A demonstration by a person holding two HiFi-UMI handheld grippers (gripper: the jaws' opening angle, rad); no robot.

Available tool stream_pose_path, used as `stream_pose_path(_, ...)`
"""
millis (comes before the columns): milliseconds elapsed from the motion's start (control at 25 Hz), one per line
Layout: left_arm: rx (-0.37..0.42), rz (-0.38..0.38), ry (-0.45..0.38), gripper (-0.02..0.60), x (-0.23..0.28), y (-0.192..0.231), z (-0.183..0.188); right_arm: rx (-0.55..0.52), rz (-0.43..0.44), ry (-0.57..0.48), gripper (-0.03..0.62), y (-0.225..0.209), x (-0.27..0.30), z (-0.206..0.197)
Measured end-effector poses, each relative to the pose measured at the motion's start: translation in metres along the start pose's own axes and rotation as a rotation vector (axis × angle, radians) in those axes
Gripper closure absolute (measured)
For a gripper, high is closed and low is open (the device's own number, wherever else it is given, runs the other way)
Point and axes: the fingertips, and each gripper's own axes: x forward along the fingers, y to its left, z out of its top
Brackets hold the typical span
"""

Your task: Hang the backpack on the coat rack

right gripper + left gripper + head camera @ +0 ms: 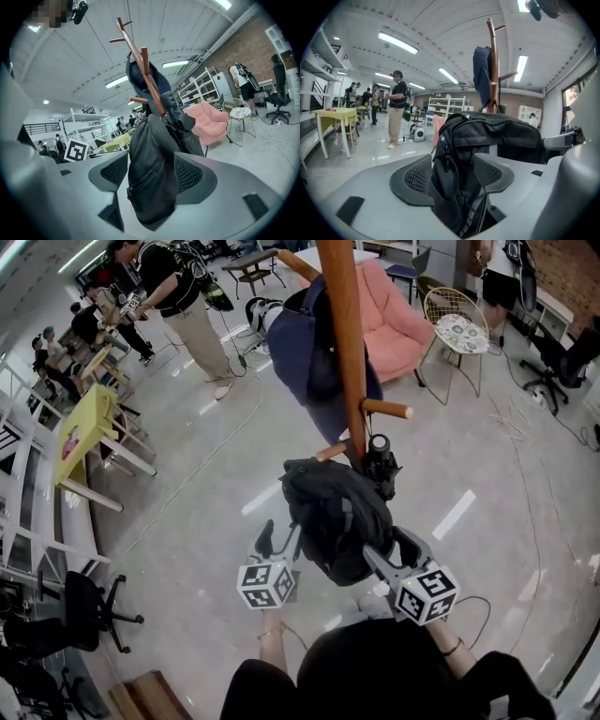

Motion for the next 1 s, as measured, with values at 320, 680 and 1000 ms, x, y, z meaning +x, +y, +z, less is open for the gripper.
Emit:
stream_pose_path(320, 0.083, -0.006, -0.083, 0.497, -0.03, -0.026, 0.04, -0.055, 0.006, -0.038, 0.426, 0.007, -0.015, 0.022)
stream_pose_path(680, 0.097, 0.017, -0.128, 0.557, -0.057, -0.039, 0.064, -0.19, 0.027, -0.1, 0.574, 0.019, -0.012, 0.067)
stream_pose_path(1000, 0.112, 0.032, -0.182, 0.566, -0.087, -0.045, 0.085, -0.243, 0.054, -0.151, 0.58, 0.028, -0.01, 0.094)
